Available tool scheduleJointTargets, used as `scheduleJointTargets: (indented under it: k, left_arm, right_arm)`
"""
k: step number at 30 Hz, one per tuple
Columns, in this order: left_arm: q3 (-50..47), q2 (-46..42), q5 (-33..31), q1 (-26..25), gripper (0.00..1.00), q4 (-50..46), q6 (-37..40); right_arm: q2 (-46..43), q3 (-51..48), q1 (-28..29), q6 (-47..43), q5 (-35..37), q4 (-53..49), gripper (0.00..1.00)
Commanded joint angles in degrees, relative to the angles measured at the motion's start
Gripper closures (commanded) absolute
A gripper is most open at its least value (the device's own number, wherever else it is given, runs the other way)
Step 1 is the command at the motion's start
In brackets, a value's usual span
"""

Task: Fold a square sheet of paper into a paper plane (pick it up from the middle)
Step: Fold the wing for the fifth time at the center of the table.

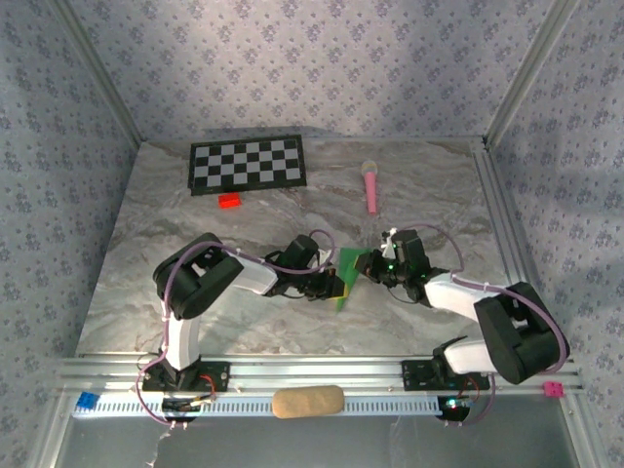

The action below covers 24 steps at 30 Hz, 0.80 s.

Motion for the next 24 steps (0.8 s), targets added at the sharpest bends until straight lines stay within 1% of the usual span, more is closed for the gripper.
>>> scheduleJointTargets:
  k: [1,3,5,9,15,19,24]
  left_arm:
    - [-1.24,1.52,0.17,-0.02,1.0,6.36,-2.69]
    - [-1.93,1.55,0.1,0.0,1.0,8.84,-3.55]
    - [-2.16,1.95,0.21,0.01,1.0,10.4,-4.32]
    - [-2.16,2.86,0.82,-0.02,1.0,12.35,-5.44]
    - [-2.26,3.31,0.92,0.17,1.0,12.53,-5.33]
    - [-0.97,5.16,4.64,0.79,1.0,11.21,-6.6]
    - [-3.21,5.51,4.51,1.49,1.0,17.06,-10.09]
  right_arm:
    - [-2.41,-0.05,-0.09,-3.87,0.15,-1.19,0.89]
    - [-2.21,0.75,-0.77,-4.44,-2.07,-3.33,0.89]
    - [-1.13,0.25,-1.27,-4.03,-4.62,-1.65,0.88]
    - [1.15,-0.35,-1.15,-3.13,-7.07,1.42,0.88]
    - [2.75,-0.39,-0.92,-2.59,-7.16,3.18,0.88]
    - [4.03,-0.13,-1.03,-2.38,-7.72,3.98,0.88]
    - [6.06,-0.18,-1.78,-1.54,-8.11,5.54,0.88]
